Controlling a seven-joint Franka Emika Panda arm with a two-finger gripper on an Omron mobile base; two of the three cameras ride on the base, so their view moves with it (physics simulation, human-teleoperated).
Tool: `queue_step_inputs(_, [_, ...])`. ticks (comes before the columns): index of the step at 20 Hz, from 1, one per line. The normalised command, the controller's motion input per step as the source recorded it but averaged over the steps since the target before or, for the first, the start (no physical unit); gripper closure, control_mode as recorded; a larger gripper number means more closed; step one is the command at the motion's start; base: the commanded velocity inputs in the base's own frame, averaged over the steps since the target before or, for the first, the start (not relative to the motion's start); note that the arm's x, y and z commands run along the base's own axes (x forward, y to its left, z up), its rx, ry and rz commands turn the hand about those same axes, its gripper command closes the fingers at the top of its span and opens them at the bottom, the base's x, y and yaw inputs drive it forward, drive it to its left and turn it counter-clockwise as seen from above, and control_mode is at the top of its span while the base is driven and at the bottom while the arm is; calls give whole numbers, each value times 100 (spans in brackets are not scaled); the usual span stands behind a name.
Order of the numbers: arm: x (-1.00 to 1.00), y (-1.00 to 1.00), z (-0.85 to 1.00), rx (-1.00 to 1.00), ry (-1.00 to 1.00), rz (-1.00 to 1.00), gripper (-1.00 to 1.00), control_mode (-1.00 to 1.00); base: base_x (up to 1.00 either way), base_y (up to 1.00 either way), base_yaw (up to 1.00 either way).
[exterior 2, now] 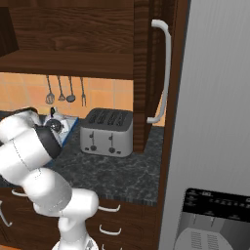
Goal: Pick the kettle from the counter and place it on the tray. Then pick the mug from the cabinet and place it on the tray. Then close the cabinet doors.
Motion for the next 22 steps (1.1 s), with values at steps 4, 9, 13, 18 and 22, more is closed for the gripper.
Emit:
queue_step_inputs(4, [-50,-15,73,0,0,-20,-100,-100,0,0,0])
queue_step_inputs(9, [-40,-16,77,0,13,-25,-100,-100,0,0,0])
queue_step_inputs(13, [-23,-12,88,0,33,-26,-100,-100,0,0,0])
queue_step_inputs(18, [-23,-7,95,1,34,-13,-100,-100,0,0,0])
queue_step_inputs(22, [-54,-3,60,0,15,-6,-100,-100,0,0,0])
